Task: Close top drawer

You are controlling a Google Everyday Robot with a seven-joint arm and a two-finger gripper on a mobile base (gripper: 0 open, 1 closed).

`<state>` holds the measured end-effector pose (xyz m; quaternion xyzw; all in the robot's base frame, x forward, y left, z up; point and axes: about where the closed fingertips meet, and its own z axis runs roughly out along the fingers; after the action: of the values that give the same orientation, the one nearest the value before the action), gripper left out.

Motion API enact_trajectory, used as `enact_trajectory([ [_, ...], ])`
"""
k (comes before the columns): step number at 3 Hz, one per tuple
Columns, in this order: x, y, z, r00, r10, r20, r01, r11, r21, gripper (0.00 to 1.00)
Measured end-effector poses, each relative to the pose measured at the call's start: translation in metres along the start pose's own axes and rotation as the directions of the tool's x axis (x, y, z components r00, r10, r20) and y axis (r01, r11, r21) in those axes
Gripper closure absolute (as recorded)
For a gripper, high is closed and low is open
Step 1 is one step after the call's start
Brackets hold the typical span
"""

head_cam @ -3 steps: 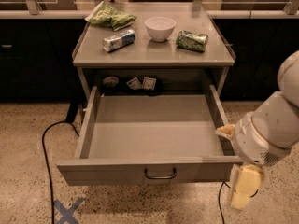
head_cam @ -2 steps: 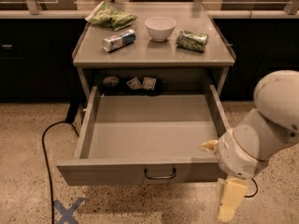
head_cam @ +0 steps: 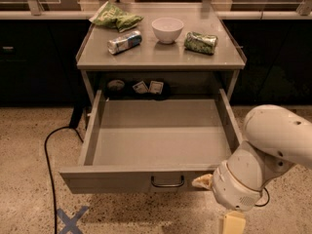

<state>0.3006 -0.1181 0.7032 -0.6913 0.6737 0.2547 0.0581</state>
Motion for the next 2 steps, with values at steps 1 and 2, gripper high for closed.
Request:
enact_trajectory([
  [1,0.0002,0.0007,0.0011,1.0,0.0,0.001,0.0,1.0,-0.003,0.0],
  [2,0.0042,-0.0027,-0.0031,1.0,-0.001,-0.029,0.001,1.0,-0.005,0.0],
])
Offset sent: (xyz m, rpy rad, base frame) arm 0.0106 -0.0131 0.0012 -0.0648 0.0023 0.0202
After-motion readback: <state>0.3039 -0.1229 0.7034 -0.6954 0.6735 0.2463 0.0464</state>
